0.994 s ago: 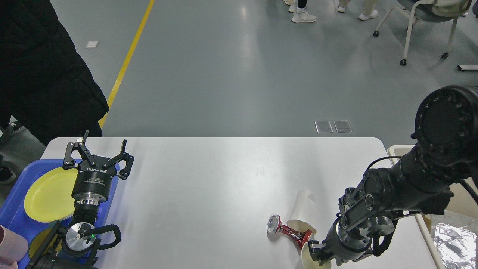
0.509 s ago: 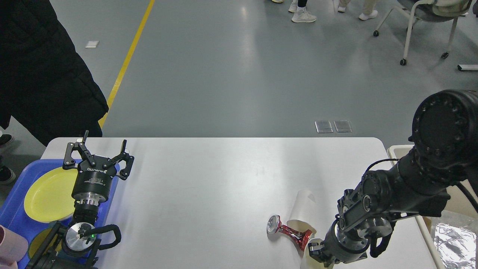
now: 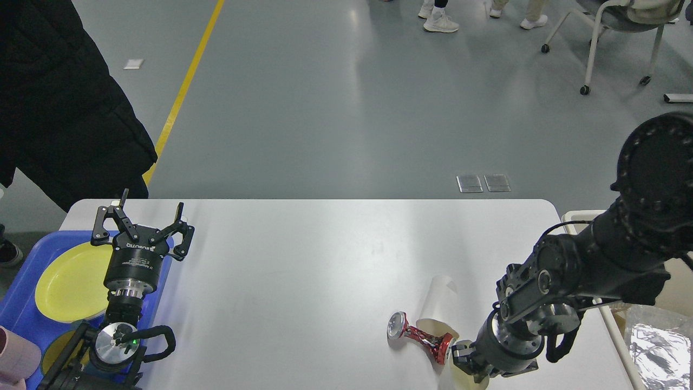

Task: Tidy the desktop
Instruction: 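Grasp the small white cup with the right gripper, then carry the white cup to the bin and drop it in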

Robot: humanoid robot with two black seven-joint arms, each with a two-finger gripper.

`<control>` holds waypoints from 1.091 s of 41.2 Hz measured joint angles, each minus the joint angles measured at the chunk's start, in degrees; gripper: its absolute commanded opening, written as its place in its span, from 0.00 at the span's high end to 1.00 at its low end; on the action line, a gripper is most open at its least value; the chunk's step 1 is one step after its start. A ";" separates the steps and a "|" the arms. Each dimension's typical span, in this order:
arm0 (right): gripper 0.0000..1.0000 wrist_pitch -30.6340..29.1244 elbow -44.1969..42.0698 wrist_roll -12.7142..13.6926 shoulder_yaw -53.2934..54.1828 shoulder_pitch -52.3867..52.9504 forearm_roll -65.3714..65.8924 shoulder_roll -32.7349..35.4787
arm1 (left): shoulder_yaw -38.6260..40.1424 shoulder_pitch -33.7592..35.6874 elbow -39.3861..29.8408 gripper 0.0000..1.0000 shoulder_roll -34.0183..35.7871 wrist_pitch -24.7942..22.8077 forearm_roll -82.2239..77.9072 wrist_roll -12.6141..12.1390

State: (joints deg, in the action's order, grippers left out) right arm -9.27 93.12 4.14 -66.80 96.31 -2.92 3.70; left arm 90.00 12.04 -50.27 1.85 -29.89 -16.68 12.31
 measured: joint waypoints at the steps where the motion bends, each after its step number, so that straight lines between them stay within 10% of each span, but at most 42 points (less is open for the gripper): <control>1: 1.00 -1.20 0.38 -0.07 0.01 1.11 -0.01 0.86 | 0.00 0.00 0.00 0.04 0.00 0.00 0.00 0.00; 20: 1.00 -30.04 3.98 -0.18 -7.15 33.14 -2.27 12.20 | 0.00 0.00 0.00 0.04 0.00 0.00 0.03 0.00; 45: 1.00 -29.08 3.08 -0.19 -17.26 42.96 -11.29 12.45 | 0.00 -0.07 0.00 0.04 0.00 0.00 0.05 0.00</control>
State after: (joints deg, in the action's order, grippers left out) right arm -38.35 96.21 3.95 -84.06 139.27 -14.21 16.15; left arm 90.00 11.97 -50.27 1.85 -29.88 -16.63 12.30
